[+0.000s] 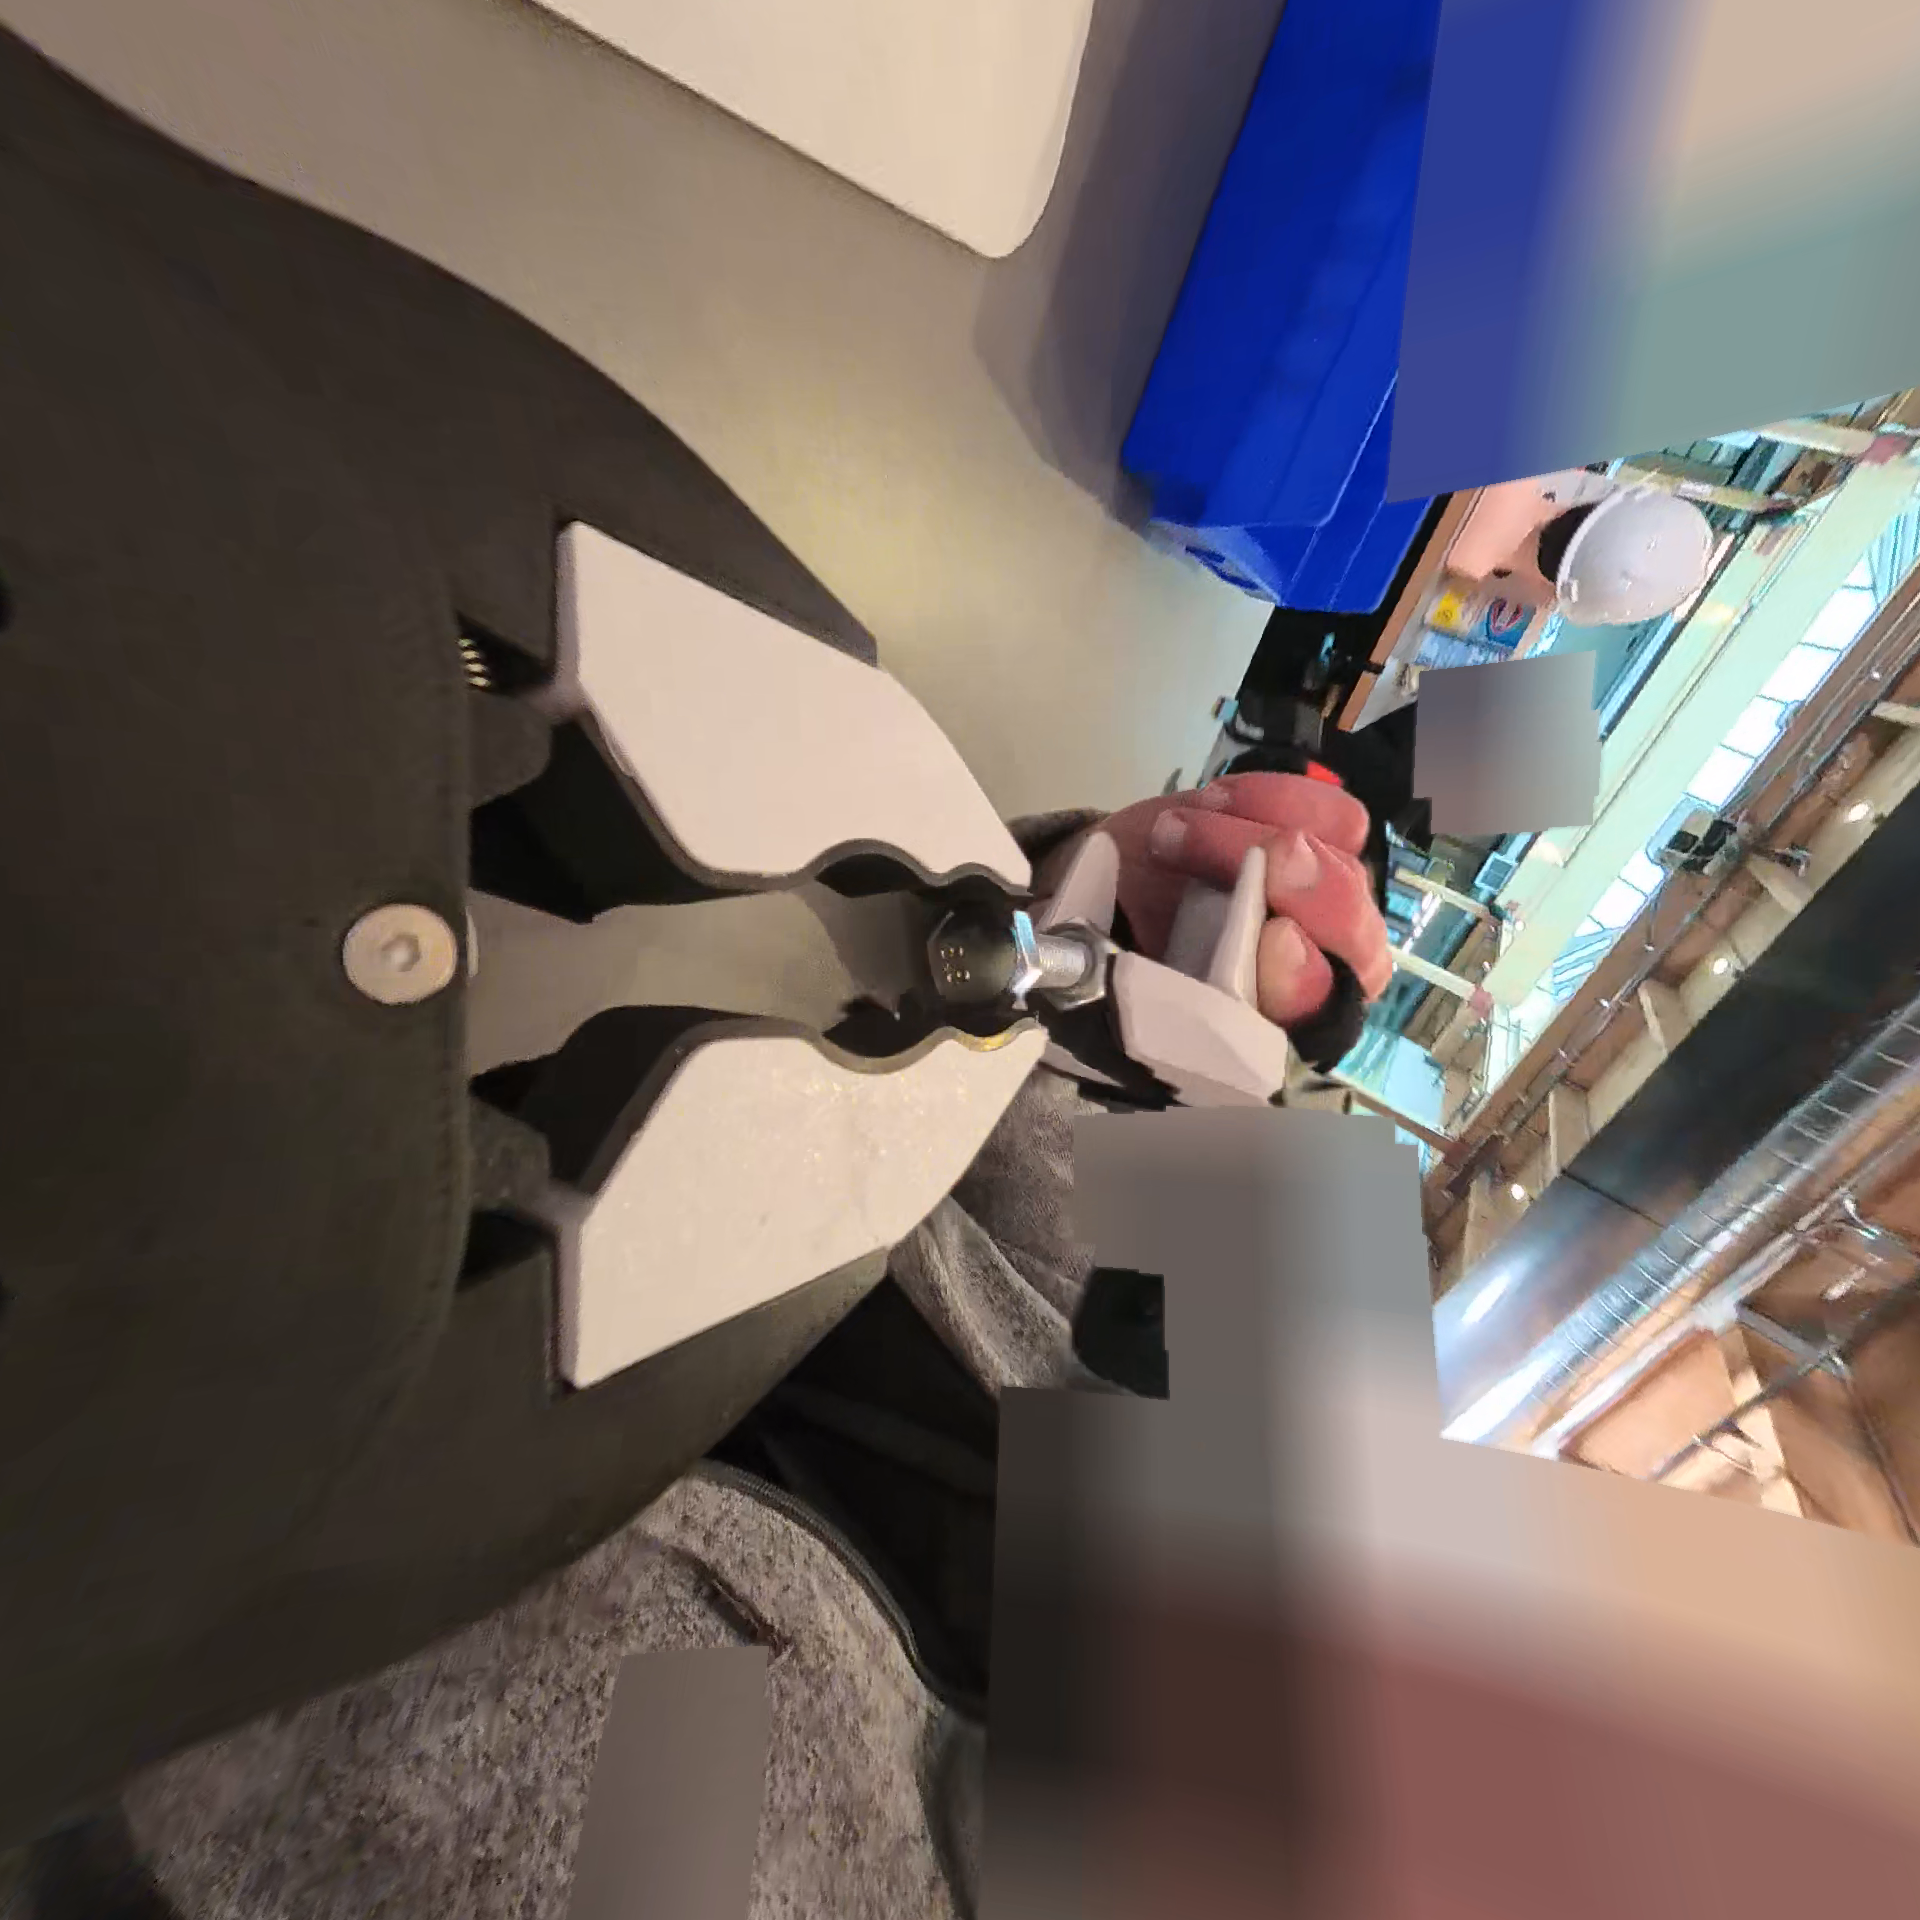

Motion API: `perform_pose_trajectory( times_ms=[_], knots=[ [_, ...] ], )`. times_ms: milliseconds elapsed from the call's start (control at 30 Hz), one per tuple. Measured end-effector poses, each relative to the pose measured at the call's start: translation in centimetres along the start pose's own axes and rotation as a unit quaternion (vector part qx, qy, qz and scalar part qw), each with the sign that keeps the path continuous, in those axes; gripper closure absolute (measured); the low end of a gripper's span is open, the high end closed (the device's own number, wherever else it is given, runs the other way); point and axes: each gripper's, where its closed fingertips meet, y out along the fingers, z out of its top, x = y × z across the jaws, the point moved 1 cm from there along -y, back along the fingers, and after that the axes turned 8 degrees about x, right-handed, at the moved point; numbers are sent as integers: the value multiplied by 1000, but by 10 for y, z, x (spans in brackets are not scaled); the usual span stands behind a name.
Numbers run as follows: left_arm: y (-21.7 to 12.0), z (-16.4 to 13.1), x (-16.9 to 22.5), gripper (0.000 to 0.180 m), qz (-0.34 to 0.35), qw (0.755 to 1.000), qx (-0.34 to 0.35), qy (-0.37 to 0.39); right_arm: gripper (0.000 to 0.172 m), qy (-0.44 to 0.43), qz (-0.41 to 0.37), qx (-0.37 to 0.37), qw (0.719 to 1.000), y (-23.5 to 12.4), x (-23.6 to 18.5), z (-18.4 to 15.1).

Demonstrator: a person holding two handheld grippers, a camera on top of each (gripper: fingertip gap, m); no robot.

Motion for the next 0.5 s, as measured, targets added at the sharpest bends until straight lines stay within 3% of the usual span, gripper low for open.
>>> perform_pose_trajectory(
  times_ms=[133,333,500],
  knots=[
    [-3,0,0,162,-12,1000,5,-21,154,-42,-4,-18,999,-4,-2,-3],
    [-3,-1,-6,162,24,999,-5,43,154,144,-16,56,988,-21,22,-9],
    [-4,2,-14,162,70,992,-2,108,154,179,-8,49,983,-31,25,-18]
  ],
)
